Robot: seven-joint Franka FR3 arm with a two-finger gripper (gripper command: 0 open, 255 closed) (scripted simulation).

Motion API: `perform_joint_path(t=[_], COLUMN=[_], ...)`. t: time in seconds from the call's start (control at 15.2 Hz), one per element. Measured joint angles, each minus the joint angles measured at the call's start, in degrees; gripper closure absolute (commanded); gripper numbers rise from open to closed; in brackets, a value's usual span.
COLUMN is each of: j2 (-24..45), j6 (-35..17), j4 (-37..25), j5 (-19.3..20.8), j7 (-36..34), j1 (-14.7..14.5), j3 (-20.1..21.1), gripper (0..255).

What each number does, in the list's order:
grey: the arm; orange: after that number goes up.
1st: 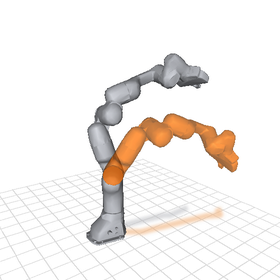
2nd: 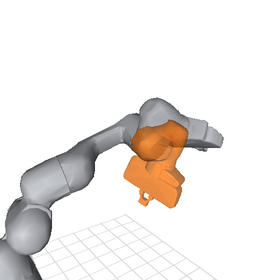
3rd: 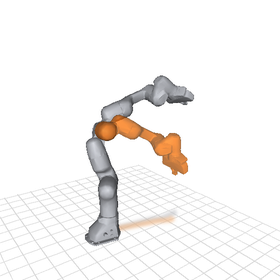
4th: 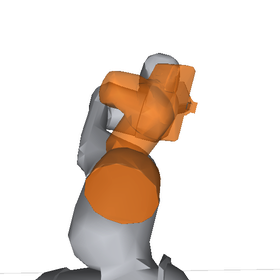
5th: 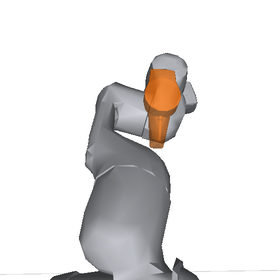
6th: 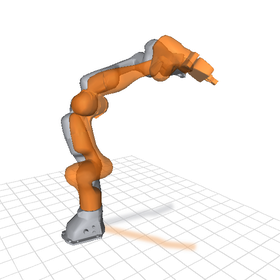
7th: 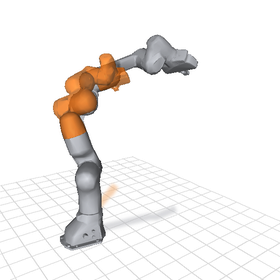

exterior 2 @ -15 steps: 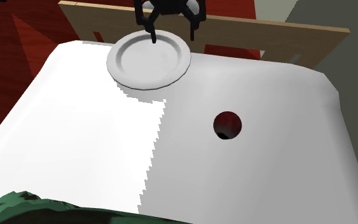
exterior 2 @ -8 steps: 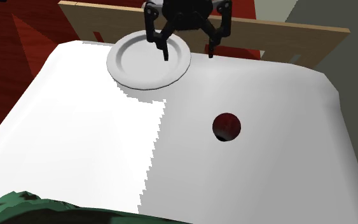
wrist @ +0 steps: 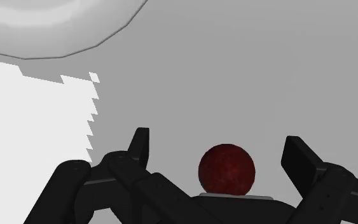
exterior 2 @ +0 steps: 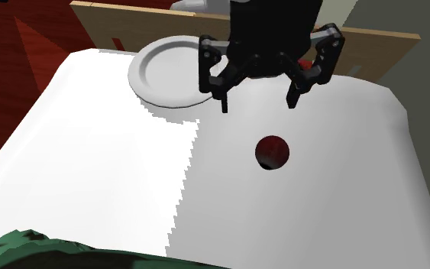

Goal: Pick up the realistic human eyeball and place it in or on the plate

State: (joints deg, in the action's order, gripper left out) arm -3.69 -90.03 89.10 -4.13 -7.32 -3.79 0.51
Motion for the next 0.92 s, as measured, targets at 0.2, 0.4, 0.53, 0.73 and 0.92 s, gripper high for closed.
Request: perform_joint_path(t=[0.2, 0.4, 0.53, 0.73, 0.92], j2=[9.19, 12.06, 12.04, 11.05, 10.85], j6=[4.05, 4.70, 3.30, 0.39, -0.54], j4=[-12.18, -15.24, -13.80, -9.89, -8.77], j5=[-0.28, -0.34, -0.32, -0.33, -0.33], j7=[-0.77, -1.19, -1.27, -1.18, -1.21], j1=[-0.38, -0.64, -0.76, -0.84, -0.90], j3=[0.39, 0.61, 0.70, 0.75, 0.79], gripper=[0, 0, 0, 0, 0])
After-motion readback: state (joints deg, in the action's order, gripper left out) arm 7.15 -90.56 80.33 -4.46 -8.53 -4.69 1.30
